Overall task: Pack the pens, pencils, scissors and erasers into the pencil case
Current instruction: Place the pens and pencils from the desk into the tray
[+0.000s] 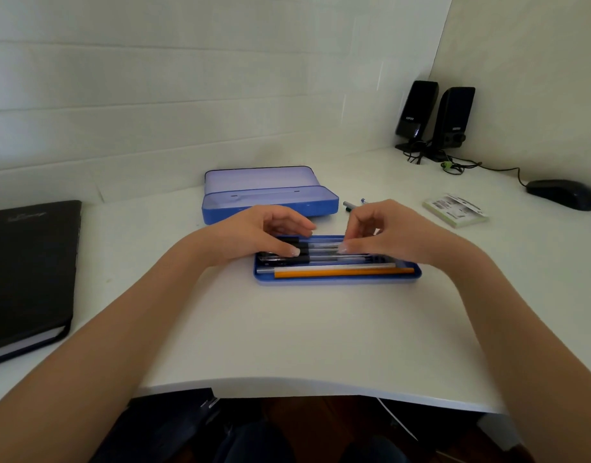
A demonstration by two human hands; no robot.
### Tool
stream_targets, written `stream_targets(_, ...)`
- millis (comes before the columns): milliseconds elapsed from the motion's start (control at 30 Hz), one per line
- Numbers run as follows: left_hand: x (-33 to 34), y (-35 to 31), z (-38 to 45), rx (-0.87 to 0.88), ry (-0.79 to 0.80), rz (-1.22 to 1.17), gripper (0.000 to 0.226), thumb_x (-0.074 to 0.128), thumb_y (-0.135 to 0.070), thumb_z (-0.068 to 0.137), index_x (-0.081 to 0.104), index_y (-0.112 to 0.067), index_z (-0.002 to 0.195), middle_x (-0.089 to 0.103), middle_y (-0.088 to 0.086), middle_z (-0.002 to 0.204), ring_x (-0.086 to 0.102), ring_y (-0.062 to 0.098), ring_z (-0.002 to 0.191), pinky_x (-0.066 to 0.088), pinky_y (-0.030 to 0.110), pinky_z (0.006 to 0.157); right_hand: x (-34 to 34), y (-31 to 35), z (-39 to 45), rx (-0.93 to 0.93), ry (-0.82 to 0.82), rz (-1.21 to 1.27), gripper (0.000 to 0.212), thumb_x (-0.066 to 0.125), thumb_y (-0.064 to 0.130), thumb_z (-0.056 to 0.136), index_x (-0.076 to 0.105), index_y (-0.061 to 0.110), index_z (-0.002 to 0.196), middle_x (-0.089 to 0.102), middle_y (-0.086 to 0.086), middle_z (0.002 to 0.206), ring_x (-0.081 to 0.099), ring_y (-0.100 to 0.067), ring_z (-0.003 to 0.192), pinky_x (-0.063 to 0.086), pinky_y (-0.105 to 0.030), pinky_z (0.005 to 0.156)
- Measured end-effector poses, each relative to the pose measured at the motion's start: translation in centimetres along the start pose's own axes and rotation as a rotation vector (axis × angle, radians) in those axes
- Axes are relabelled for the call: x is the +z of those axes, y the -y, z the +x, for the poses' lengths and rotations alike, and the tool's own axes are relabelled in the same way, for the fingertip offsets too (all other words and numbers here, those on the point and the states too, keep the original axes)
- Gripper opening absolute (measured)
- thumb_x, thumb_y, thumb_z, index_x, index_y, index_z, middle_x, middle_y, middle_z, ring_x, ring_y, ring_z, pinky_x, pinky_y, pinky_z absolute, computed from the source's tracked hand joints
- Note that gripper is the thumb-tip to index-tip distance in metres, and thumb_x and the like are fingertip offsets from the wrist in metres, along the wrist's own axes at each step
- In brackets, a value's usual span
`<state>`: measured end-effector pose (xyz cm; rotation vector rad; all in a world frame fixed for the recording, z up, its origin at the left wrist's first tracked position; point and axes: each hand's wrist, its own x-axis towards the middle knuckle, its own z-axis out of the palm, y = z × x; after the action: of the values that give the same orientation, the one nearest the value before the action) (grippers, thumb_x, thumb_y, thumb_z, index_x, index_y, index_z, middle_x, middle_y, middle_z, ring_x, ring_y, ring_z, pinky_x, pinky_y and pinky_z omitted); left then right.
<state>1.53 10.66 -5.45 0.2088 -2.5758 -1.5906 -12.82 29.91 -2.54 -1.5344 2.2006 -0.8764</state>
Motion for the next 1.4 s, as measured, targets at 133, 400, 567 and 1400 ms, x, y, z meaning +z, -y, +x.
stream_targets(133,0.0,-0.1,0.0,0.006,0.009,0.001,0.038,0.072,-0.004,0.077,0.066,-0.027,0.107,0.070,-0.009,0.111,0.060,0.000,0.112,0.045,0.020,0.095,-0.6,-0.7,-0.4,0.087,0.194,-0.115,0.015,0.076,0.032,0.076,0.068,0.019,0.076,0.051,0.009,0.058,0.041,-0.002,0.049,0.034,-0.016,0.051)
stream_targets(400,0.2,-0.6,-0.5,0.011,0.105,0.186,0.052,0.080,-0.019,0.071,0.061,-0.041,0.114,0.058,-0.029,0.116,0.050,-0.011,0.115,0.039,0.011,0.097,0.9,-1.3,0.8,0.106,-0.058,-0.125,0.034,0.069,0.051,0.074,0.055,0.020,0.069,0.048,0.007,0.057,0.041,-0.010,0.051,0.034,-0.025,0.054)
stream_targets(567,0.2,-0.5,-0.5,0.031,0.100,0.211,0.053,0.080,-0.019,0.070,0.061,-0.045,0.112,0.057,-0.027,0.119,0.048,-0.009,0.119,0.037,0.019,0.103,-1.5,-4.4,1.2,0.275,-0.459,-0.340,0.019,0.065,0.039,0.084,0.066,0.024,0.094,0.061,0.002,0.089,0.058,-0.018,0.081,0.047,-0.032,0.070)
stream_targets(1400,0.1,-0.6,-0.5,0.021,0.087,0.204,0.051,0.080,-0.023,0.070,0.061,-0.042,0.114,0.059,-0.021,0.117,0.052,-0.003,0.115,0.040,0.022,0.101,0.7,0.3,0.2,-0.134,-0.108,0.057,0.007,0.072,0.014,0.080,0.074,0.015,0.087,0.071,-0.006,0.083,0.064,-0.015,0.075,0.046,-0.010,0.066)
